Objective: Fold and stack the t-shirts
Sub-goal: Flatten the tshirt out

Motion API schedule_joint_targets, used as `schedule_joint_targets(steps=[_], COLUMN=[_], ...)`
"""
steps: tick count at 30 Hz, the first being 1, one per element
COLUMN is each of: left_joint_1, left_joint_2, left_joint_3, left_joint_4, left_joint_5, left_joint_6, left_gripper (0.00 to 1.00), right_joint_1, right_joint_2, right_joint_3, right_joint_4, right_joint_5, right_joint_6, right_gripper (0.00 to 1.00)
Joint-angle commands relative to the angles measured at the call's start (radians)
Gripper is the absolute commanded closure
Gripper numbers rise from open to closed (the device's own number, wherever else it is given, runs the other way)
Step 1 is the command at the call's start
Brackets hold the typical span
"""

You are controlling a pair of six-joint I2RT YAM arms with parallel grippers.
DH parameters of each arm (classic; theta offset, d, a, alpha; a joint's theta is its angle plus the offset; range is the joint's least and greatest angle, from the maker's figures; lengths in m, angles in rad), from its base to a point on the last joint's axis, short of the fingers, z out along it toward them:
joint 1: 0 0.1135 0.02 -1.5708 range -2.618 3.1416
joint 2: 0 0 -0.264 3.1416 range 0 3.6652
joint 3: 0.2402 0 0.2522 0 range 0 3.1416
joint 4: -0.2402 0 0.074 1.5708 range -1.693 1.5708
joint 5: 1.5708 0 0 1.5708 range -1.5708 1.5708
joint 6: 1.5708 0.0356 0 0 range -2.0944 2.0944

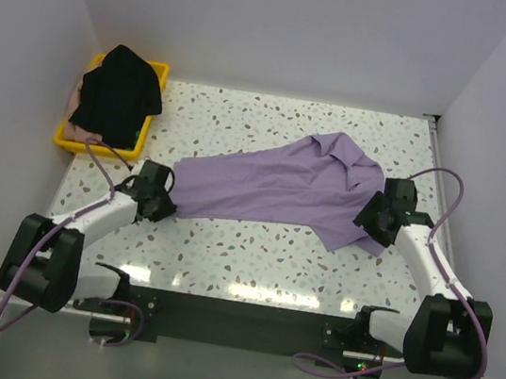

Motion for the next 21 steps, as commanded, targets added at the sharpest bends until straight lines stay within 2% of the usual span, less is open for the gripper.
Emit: schedule_joint_targets(steps=[1,9,16,21], left_joint_1=[-0.006,-0.005,0.004,0.021], left_joint_2=[0.018,-0.037,-0.166,-0.275], left_joint_3=[0.025,0.06,0.08,0.087], left_joint_4=[0.041,-0.003,-0.09,-0.114], left_joint_5=[-0.033,-0.047,-0.094,-0.126], left_joint_6=[0.021,0.058,0.107,0.151], left_gripper=[0.74,1.0,1.0,1.0], right_joint_1=[-0.005,-0.006,-0.015,-0.061], right_joint_2=[-0.01,0.005,0.016,0.031], right_joint_3=[0.028,0.029,0.044,0.055], right_joint_4=[0.026,0.019,-0.017,-0.023], right_joint_5=[-0.008,0.037,0.129,0.171], right_joint_6=[-0.003,-0.001,0.018,0.029], right_gripper=[0.4,0.4,0.31,0.31])
